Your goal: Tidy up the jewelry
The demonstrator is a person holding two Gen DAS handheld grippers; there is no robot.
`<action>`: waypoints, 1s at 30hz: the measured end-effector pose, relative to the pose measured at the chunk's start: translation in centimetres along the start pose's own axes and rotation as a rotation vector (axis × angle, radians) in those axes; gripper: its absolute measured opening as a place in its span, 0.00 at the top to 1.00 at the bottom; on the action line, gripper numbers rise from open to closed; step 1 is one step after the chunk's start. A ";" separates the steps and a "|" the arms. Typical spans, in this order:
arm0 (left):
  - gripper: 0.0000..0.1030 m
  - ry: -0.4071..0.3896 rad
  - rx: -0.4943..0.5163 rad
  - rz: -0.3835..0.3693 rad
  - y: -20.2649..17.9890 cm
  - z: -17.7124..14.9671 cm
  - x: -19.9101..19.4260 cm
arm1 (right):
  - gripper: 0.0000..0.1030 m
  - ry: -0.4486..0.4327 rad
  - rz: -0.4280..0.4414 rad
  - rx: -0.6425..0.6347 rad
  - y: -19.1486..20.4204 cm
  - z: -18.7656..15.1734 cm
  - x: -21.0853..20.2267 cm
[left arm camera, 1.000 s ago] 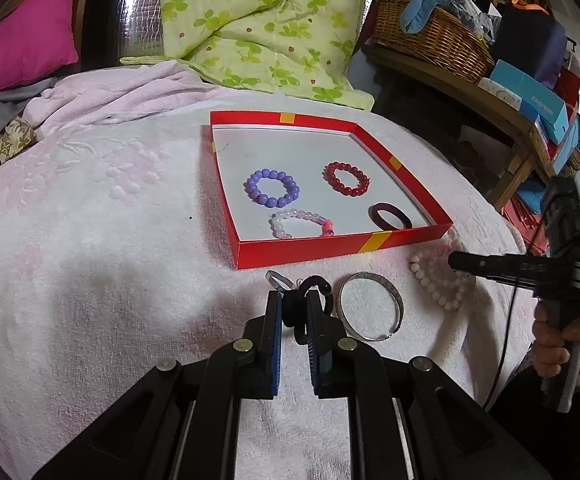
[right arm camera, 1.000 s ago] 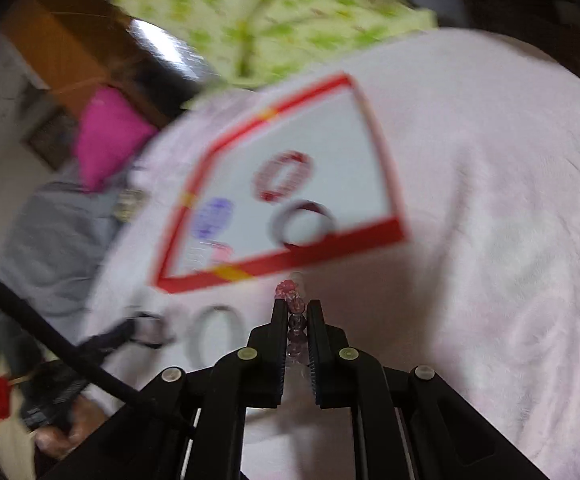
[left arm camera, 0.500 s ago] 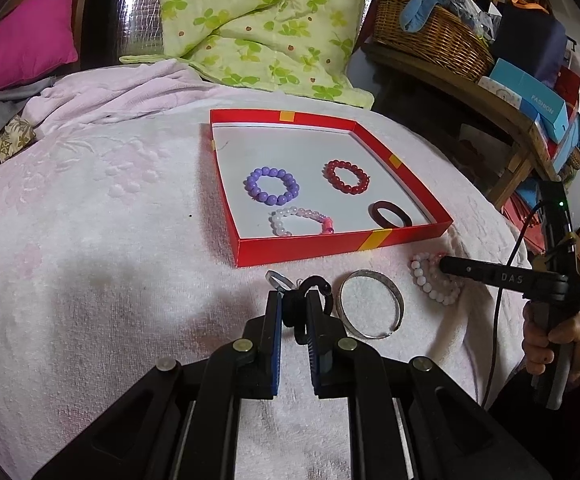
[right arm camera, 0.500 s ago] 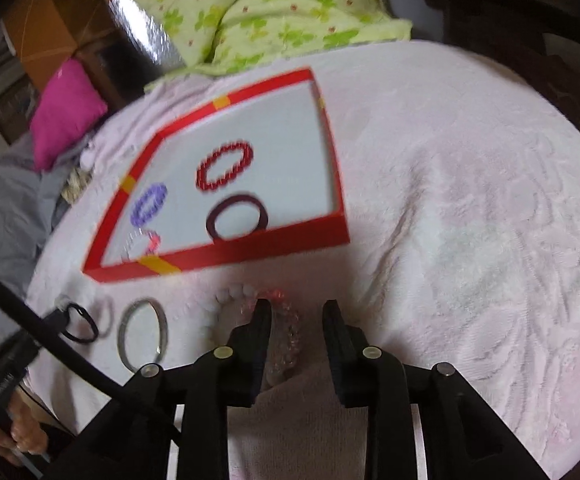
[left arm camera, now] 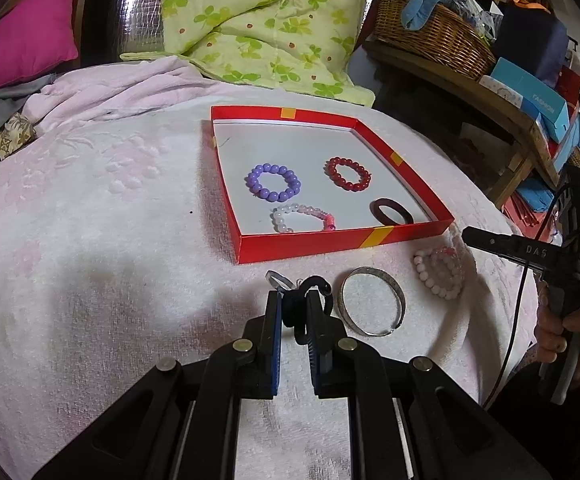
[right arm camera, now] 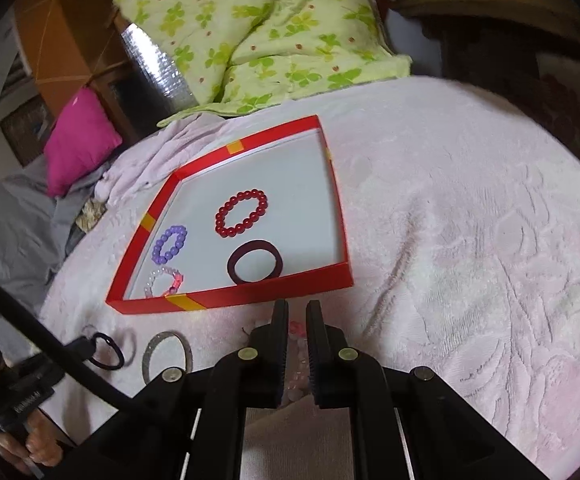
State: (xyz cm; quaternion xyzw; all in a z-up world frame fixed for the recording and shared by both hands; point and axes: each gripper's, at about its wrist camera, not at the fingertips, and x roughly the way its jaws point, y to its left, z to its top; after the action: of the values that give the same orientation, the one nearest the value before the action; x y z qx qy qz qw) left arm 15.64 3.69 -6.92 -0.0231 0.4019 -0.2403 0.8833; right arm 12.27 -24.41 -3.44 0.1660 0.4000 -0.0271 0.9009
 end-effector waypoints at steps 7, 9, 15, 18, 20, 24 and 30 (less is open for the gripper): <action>0.88 0.000 0.004 -0.003 -0.1 0.0 0.0 | 0.54 0.046 0.004 0.017 -0.6 -0.7 1.2; 0.88 0.003 0.006 0.000 -0.2 -0.1 0.1 | 0.55 0.042 -0.003 -0.010 -0.4 -0.9 1.6; 0.88 0.011 -0.005 0.005 0.1 0.0 0.4 | 0.90 0.039 -0.084 -0.094 0.6 -1.3 2.8; 0.88 0.015 -0.001 0.000 0.1 0.0 0.4 | 0.91 0.001 -0.082 -0.084 0.6 -1.0 2.0; 0.88 0.015 0.004 -0.002 -0.1 0.0 0.4 | 0.91 -0.016 -0.076 -0.073 0.4 -0.9 1.5; 0.88 0.007 0.001 -0.005 -0.1 0.0 0.2 | 0.91 -0.052 -0.027 -0.019 -0.2 -0.4 0.3; 0.88 -0.029 -0.007 -0.012 0.0 0.3 -0.5 | 0.91 -0.123 0.060 0.034 0.0 0.5 -1.4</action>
State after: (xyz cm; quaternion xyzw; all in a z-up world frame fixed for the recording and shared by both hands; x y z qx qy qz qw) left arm 15.58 3.86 -6.33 -0.0322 0.3898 -0.2437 0.8875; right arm 11.69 -24.71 -2.10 0.1911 0.3383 -0.0170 0.9213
